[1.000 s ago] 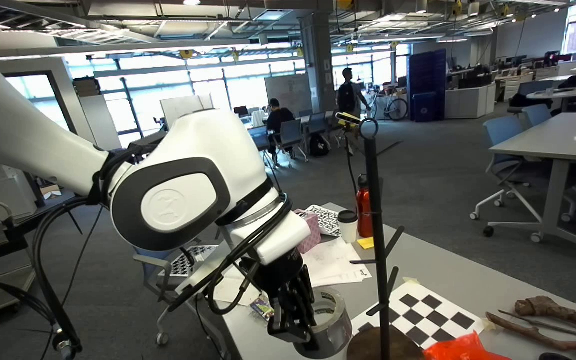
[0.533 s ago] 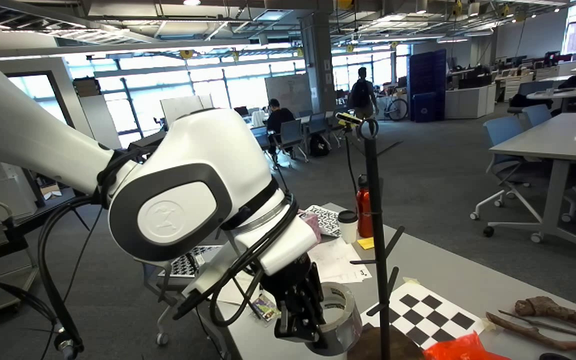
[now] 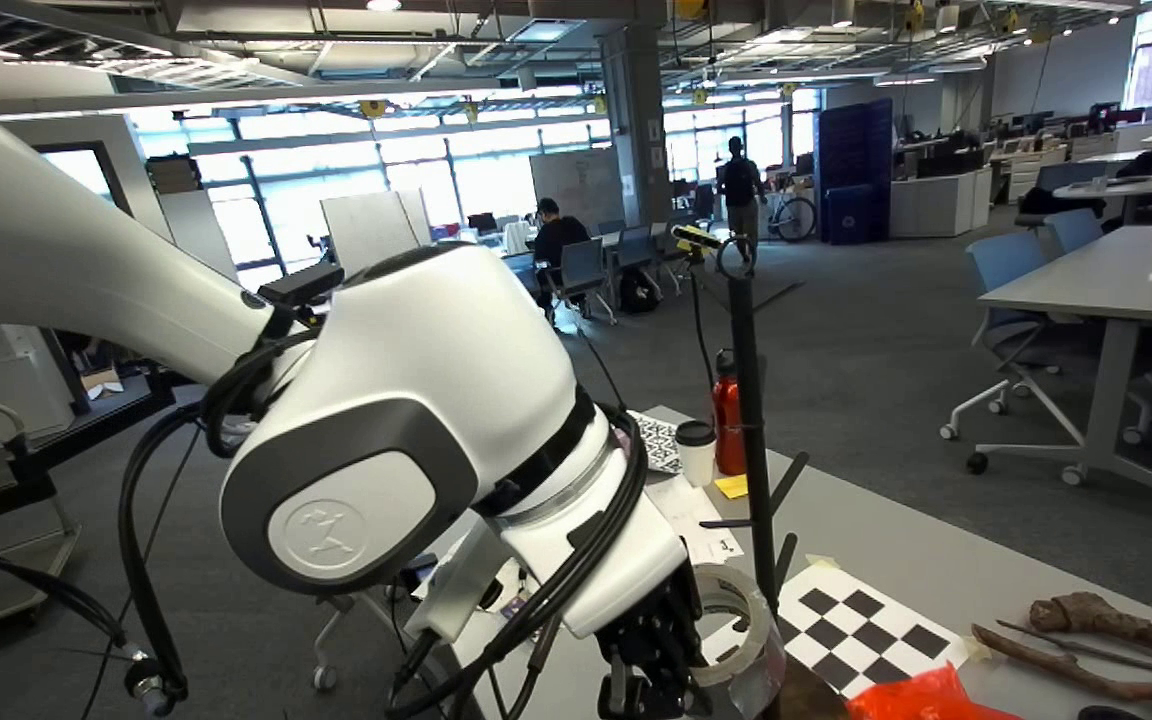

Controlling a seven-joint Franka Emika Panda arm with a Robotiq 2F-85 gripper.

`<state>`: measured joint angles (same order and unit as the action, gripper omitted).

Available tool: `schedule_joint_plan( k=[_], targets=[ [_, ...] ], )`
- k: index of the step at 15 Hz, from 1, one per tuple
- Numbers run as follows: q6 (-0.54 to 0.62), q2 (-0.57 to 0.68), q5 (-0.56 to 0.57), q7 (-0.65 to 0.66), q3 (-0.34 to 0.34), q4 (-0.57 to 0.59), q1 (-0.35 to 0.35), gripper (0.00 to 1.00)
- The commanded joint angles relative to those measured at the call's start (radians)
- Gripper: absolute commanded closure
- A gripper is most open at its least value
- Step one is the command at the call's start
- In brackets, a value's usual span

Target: Hang the gray masking tape on the stand

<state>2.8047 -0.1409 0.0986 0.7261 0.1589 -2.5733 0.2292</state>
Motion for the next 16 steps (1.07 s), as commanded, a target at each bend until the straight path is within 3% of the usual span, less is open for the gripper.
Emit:
schedule_joint_plan(
  k=[1, 2, 3, 8, 16],
  targets=[
    [0.0, 0.006, -0.009, -0.008, -0.018, 0.0, 0.017, 0.84],
    [0.0, 0.007, -0.009, -0.007, -0.019, 0.0, 0.016, 0.84],
    [0.0, 0.007, -0.009, -0.007, -0.02, 0.0, 0.016, 0.96],
    [0.009, 0.022, -0.051, -0.037, -0.01, 0.007, 0.003, 0.96],
    [0.013, 0.032, -0.209, -0.133, 0.001, 0.031, -0.012, 0.96]
  ],
)
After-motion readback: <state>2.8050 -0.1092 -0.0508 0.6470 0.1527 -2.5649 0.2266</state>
